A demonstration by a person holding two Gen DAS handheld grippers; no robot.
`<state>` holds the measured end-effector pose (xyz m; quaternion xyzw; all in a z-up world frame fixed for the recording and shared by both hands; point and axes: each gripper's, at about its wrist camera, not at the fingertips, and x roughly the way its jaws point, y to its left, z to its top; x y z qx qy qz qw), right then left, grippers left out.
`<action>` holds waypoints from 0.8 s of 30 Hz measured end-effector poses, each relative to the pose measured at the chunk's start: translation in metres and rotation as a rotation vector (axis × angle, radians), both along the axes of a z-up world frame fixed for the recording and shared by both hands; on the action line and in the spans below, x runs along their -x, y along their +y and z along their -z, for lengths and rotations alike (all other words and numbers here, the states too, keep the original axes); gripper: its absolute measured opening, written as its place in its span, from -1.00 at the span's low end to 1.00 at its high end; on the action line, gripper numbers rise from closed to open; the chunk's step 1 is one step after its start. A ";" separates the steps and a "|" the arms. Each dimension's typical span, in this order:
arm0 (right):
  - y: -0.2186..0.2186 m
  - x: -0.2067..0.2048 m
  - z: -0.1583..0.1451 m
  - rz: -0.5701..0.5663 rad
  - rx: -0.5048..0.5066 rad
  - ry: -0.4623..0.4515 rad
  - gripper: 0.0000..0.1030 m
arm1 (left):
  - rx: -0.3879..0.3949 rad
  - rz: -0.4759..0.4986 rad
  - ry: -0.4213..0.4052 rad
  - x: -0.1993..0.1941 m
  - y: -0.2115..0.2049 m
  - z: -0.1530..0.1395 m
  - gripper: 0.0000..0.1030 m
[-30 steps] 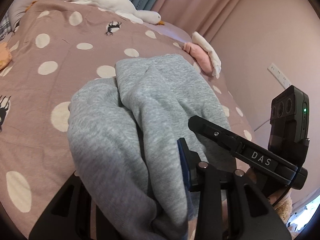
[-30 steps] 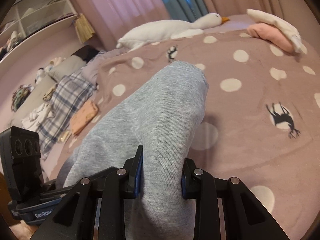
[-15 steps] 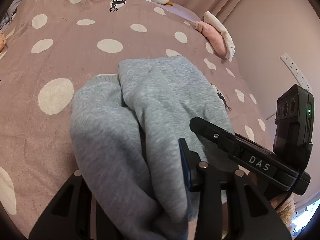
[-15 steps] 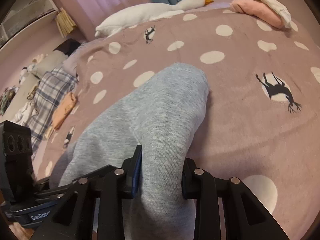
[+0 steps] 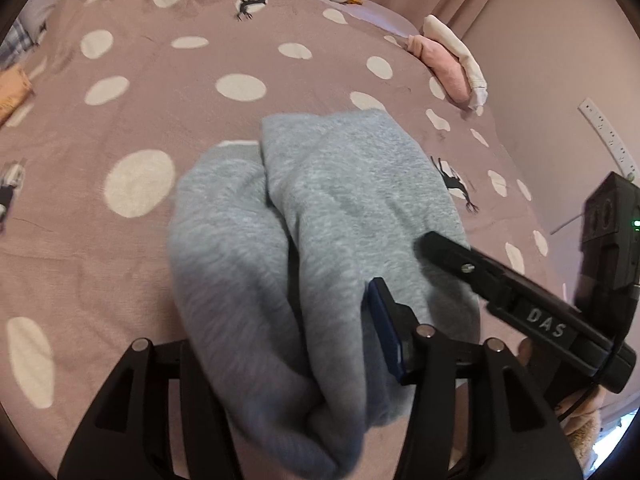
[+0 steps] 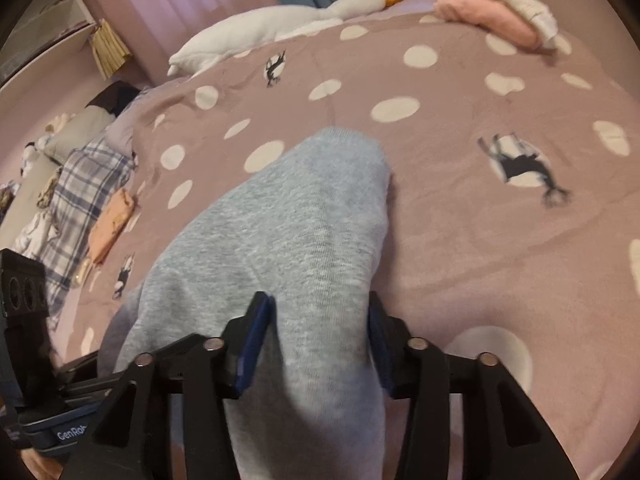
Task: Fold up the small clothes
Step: 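Open both grippers and withdraw from the folded sweatshirt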
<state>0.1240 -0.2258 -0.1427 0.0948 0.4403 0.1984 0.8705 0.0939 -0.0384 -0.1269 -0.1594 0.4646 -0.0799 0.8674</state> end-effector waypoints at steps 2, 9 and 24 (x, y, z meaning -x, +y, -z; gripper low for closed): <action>-0.004 0.007 -0.009 0.025 0.018 -0.034 0.17 | -0.008 -0.005 -0.015 0.006 0.003 -0.008 0.16; -0.019 0.032 -0.043 0.050 -0.035 -0.156 0.74 | -0.042 -0.040 -0.144 0.033 0.016 -0.048 0.52; -0.021 0.074 -0.080 0.101 0.014 -0.325 0.96 | -0.093 -0.075 -0.298 0.078 0.019 -0.088 0.99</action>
